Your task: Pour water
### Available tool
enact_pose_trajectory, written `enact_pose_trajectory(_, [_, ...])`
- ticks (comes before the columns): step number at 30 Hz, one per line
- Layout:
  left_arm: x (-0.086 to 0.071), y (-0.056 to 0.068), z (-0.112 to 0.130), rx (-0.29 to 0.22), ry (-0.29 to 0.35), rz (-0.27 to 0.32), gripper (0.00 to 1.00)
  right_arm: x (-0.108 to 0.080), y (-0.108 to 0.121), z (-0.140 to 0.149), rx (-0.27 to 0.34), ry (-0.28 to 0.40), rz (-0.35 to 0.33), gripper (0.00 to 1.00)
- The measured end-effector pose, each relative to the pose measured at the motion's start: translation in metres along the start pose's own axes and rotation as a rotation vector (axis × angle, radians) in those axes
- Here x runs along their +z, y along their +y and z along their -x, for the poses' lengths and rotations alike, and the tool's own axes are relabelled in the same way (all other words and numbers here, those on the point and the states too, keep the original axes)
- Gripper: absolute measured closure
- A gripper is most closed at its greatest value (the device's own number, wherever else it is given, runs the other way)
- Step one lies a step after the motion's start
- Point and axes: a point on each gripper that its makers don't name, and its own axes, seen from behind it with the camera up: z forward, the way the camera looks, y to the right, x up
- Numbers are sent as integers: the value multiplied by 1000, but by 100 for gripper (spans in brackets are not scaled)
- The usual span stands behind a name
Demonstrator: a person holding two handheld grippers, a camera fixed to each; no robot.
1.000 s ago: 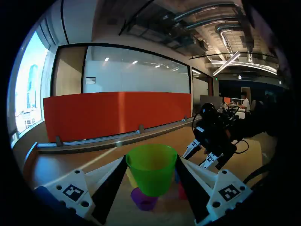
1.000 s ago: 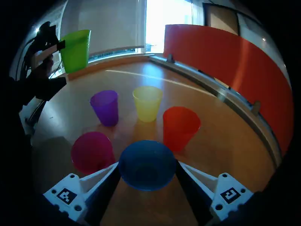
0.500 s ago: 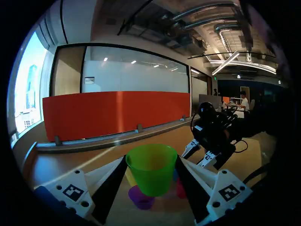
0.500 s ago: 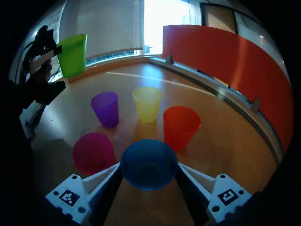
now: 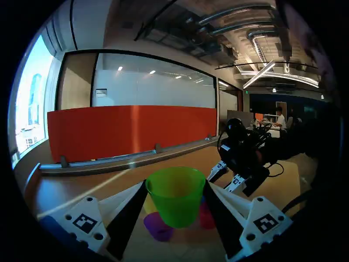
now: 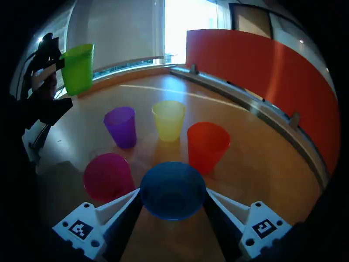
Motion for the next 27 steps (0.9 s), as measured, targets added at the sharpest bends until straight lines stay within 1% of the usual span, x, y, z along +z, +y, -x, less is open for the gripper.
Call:
enact_pose_trajectory(8, [-4,6,5,-10,3,10,11,-2,-1,-2,4,15,4,9])
enact_pose_trajectory(14, [-6,9,8,-14,2,12,11,-7,-1,-9,0,38,13,9])
enact_pose_trajectory(21, [-10,12,6,-16,4,15,11,-18,2,-26,-8,86,32,9])
enact_pose_trajectory(27, [-11,17,8,-11,-3,24,11,-31,7,-47,-3,143,59,9])
